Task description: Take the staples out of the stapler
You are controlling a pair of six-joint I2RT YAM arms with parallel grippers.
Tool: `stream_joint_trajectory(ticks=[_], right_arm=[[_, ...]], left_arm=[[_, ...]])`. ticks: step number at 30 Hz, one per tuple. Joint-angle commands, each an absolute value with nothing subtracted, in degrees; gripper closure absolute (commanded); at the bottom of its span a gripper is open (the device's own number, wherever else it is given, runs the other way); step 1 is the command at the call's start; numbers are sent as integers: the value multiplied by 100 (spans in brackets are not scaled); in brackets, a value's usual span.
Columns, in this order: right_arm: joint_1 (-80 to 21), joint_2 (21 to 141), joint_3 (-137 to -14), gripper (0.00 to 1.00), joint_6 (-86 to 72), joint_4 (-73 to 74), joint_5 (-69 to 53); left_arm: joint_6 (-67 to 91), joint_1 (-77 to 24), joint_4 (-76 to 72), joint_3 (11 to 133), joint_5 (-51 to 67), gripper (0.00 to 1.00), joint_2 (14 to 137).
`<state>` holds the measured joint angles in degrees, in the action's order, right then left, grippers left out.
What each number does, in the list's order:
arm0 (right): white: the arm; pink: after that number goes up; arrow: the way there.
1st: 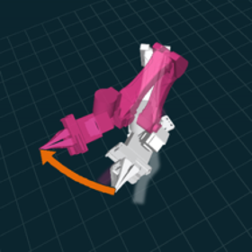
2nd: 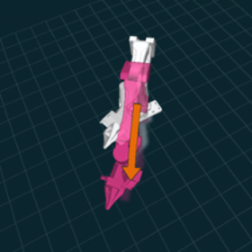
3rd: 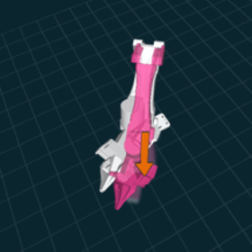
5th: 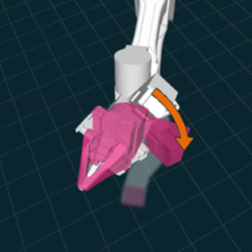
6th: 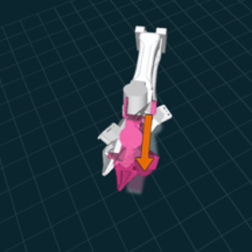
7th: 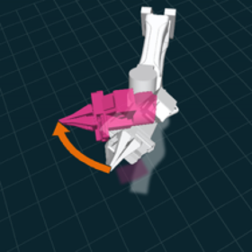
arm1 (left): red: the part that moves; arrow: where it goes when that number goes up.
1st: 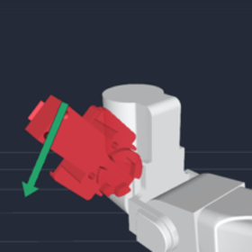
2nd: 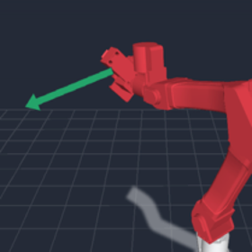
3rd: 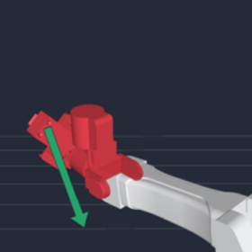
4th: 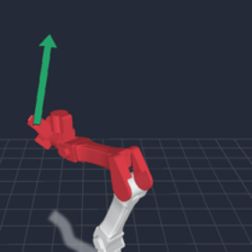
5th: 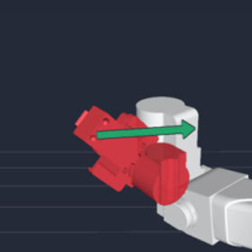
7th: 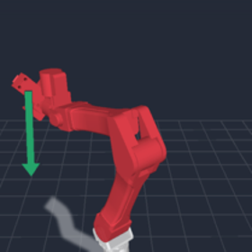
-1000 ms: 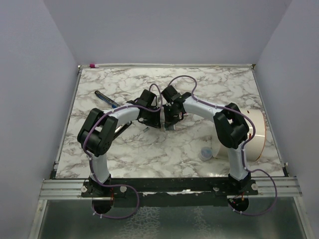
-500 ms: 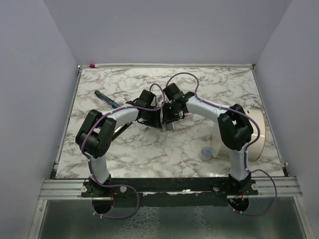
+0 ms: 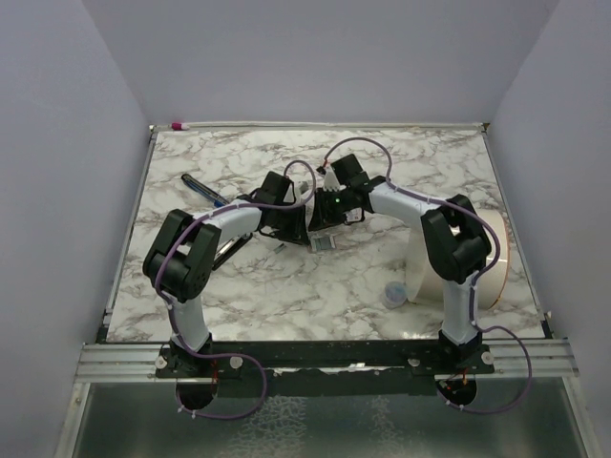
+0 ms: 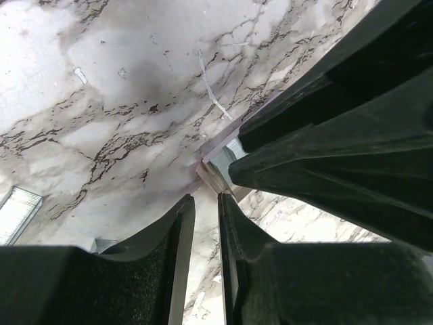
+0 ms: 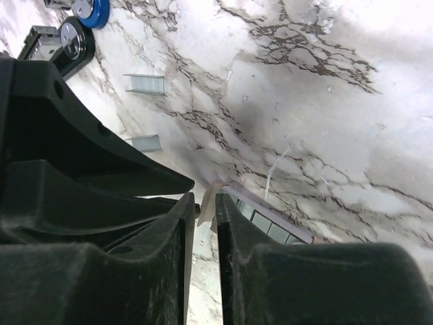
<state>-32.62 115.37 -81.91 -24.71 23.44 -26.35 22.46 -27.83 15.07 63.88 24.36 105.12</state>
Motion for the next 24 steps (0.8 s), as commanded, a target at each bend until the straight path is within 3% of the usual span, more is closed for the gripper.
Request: stream_joint_trajectory(ticks=[1, 6, 24], right_arm=[[-3211, 11836, -8362, 83, -2254, 2000, -3331], [-3195, 12074, -8539, 86, -2189, 2153, -3471], [-3195, 12165, -8389, 88, -2287, 2133, -3533]], left_arm=[[2238, -2738, 1424, 6380, 2625, 78, 10537], [2203, -2734, 1497, 6413, 2565, 85, 10576], [2128, -2733, 1631, 6463, 2394, 85, 10564]])
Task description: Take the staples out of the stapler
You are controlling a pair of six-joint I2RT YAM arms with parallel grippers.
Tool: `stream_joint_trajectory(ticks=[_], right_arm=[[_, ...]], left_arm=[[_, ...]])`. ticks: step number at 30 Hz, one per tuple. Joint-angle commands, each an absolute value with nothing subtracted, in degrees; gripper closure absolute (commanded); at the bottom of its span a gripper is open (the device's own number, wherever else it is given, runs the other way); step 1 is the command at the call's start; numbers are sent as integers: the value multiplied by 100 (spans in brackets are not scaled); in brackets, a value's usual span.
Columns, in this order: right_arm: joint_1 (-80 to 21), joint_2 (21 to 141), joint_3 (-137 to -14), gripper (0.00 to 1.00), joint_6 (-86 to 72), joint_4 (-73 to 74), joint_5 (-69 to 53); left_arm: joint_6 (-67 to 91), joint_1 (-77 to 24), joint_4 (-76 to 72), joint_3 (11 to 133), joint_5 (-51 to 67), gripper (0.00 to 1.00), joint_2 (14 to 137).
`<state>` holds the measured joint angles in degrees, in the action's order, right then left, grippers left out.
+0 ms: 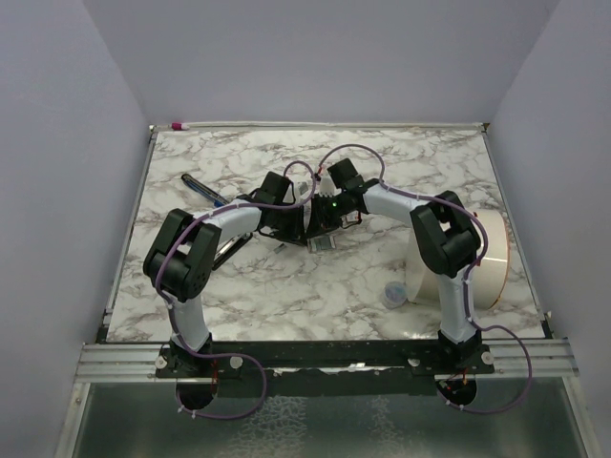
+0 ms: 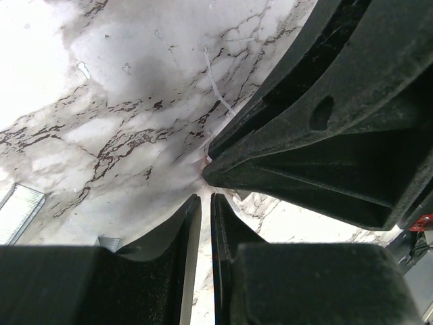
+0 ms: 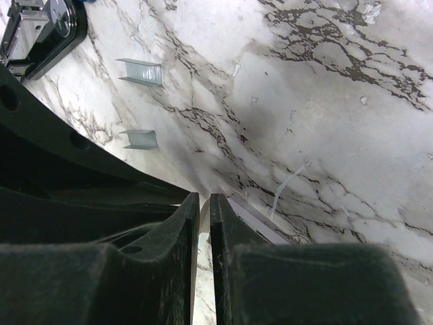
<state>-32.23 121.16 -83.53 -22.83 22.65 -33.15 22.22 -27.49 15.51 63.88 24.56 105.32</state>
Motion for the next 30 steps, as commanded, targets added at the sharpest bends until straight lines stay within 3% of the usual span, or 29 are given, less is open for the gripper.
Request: stream_joint_trajectory(ticks=[1, 23, 30], right_arm=[[-3199, 12143, -8379, 87, -2300, 2135, -3546], [-3199, 11488, -8233, 87, -2479, 2133, -3537], [-3191, 10736, -7992, 79, -2038, 2609, -2537]], left_arm=[[2120, -2736, 1632, 6464, 2391, 85, 10557], [2055, -2733, 1639, 6486, 2394, 84, 10434], [1799, -2716, 1513, 6396, 2296, 67, 9871]])
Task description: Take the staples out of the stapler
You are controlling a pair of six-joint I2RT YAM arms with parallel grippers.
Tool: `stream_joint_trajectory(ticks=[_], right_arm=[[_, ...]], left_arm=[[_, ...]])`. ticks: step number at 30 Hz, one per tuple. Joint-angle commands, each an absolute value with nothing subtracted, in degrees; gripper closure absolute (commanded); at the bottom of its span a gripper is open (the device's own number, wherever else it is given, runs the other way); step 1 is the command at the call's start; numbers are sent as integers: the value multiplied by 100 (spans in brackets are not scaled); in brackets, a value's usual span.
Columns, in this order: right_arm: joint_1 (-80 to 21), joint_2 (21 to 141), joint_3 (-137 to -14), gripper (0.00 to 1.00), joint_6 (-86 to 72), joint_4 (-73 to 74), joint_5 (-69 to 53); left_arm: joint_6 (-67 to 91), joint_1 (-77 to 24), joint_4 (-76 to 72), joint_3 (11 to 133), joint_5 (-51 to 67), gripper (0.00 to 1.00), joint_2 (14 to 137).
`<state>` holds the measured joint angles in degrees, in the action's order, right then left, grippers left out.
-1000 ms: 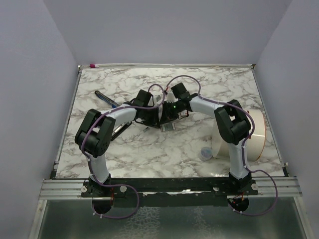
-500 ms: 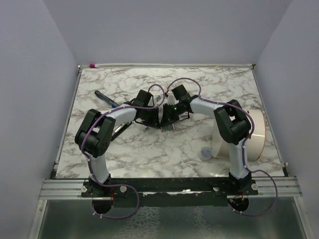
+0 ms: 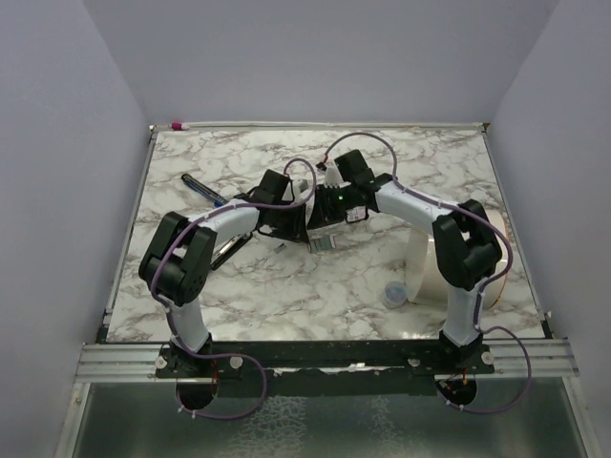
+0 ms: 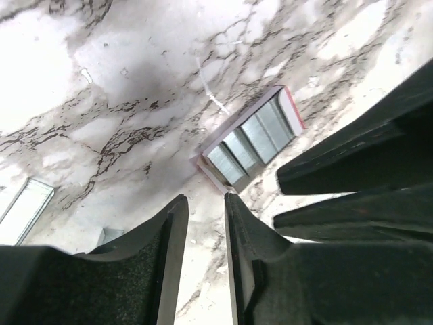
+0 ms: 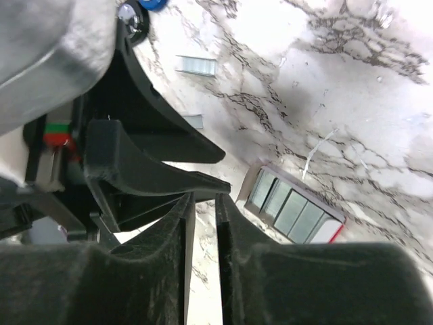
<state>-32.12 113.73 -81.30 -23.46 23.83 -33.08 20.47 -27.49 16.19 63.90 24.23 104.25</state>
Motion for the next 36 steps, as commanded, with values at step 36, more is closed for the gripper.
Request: stream_joint_trajectory(ticks=[36], right_arm=[[-3190, 8042, -5962, 72, -821, 2012, -1873]], left_arm=[[376, -2843, 2579, 6217, 357, 75, 9836]])
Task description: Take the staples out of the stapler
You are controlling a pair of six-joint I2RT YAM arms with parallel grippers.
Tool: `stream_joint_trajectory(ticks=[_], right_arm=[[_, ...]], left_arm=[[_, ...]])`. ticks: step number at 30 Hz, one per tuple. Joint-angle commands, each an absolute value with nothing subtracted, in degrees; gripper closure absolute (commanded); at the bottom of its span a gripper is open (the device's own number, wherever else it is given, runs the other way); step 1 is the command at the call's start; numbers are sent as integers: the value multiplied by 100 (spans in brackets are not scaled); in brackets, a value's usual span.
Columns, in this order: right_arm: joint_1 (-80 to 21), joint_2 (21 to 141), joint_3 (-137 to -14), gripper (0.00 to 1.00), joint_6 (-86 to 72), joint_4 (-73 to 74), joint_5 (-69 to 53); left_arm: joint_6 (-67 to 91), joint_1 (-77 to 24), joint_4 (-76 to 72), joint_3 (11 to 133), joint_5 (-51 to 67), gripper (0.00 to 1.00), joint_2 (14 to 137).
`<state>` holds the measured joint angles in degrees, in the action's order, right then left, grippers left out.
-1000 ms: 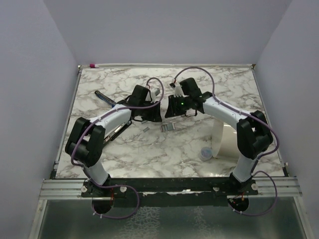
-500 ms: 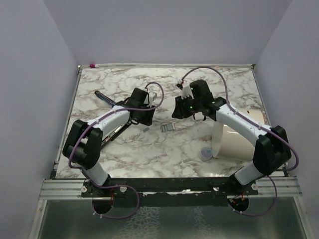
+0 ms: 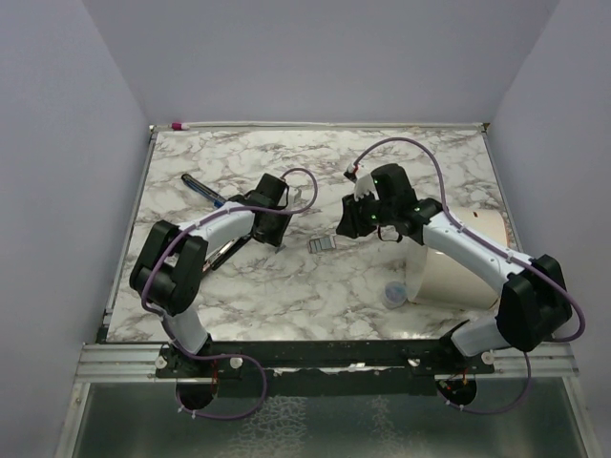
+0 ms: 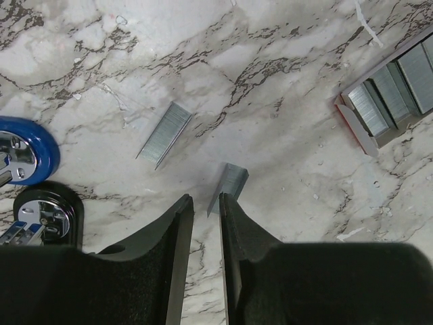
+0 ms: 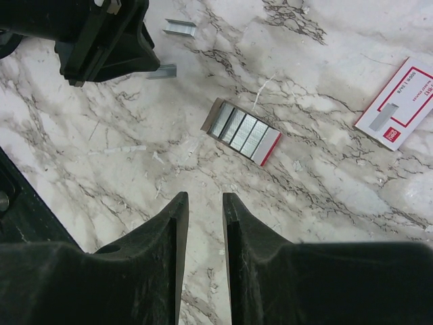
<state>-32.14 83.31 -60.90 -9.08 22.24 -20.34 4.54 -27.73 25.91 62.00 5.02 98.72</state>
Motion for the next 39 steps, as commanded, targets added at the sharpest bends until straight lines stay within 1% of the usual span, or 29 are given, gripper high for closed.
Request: stream_joint_trajectory(ticks=[1, 16, 22, 27, 29, 30, 32, 35, 39], right_arm=[[-3190, 8028, -5926, 72, -833, 1976, -1872], [-3190, 8095, -5994, 72, -789, 2068, -1821], [-3189, 8099, -5975, 72, -828, 2067, -1805], [-3190, 7900, -5858, 72, -960, 2006, -1447], [-3190, 7721, -5828, 68, -1014, 1979, -1294], [-3190, 7635, -5815, 65, -1025, 1958, -1236], [-3190, 7409, -5774, 58, -1067, 1911, -1169], [-3190, 7107, -5670, 43, -1153, 1778, -1191], [-3190, 6959, -5644, 29, -1456, 1655, -1835]], left_arm=[[370, -2847, 2583, 6229, 336, 75, 9868], [388, -2972, 2562, 6292, 328, 75, 10128], [416, -3049, 2634, 6272, 262, 79, 10243], [430, -3053, 2669, 6289, 321, 91, 10227], [437, -3051, 2666, 6304, 420, 99, 10162], [453, -3054, 2673, 6320, 476, 100, 10120], [501, -3042, 2680, 6347, 599, 100, 9988], [632, -3024, 2712, 6423, 857, 100, 9761], [1041, -3010, 2586, 6503, 1430, 100, 9017]])
